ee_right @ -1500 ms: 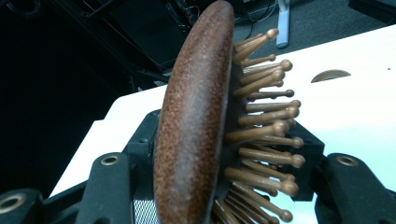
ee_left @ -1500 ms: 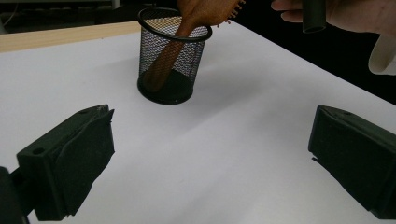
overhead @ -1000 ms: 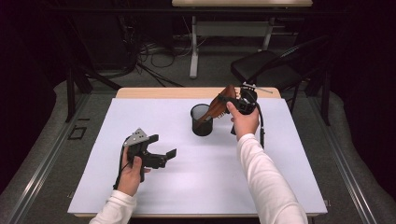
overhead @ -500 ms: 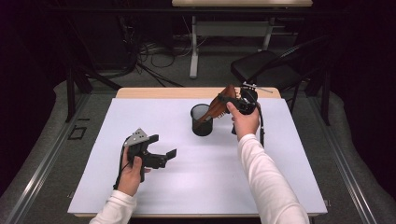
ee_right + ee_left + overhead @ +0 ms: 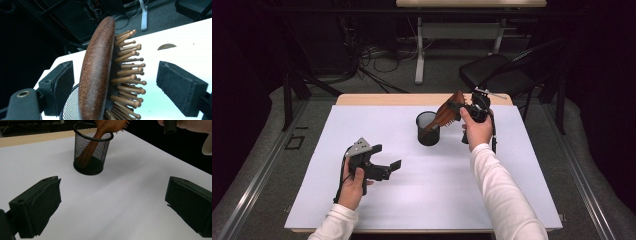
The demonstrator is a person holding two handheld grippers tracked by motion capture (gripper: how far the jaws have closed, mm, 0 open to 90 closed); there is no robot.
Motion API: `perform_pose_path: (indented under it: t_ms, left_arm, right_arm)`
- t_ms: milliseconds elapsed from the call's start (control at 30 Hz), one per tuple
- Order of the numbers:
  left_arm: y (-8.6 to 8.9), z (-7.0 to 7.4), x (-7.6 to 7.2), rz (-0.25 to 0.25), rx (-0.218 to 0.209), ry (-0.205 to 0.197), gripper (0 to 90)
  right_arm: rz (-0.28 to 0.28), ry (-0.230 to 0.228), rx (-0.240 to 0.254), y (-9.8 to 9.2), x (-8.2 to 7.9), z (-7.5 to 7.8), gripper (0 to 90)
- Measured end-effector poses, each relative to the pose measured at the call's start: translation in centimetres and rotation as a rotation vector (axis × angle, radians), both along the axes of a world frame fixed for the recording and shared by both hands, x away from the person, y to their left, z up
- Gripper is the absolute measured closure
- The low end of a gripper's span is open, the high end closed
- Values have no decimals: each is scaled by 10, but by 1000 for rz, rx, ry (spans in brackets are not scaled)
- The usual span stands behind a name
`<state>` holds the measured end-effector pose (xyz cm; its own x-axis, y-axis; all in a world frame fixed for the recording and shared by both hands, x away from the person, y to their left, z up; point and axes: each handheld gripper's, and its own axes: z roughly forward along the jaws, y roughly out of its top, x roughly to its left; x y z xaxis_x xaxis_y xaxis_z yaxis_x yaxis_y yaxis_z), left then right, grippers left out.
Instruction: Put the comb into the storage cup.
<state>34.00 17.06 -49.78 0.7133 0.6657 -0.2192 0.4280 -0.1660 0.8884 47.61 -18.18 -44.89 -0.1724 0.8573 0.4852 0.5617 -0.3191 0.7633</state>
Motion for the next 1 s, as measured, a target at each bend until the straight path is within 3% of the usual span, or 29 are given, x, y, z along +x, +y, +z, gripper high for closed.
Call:
perform_pose_path:
  t_ms: [233,633,1000]
  left_arm:
    - [0,0,0,0,-1,0,4]
    - [0,0,0,0,-2,1,4]
    - [0,0,0,2,-3,4,4]
  right_arm:
    - [8,-13,9,-2,-3,4,151]
    - [-28,-30,13,-12,-5,9,140]
    - [-42,-53,14,-18,-7,15,37]
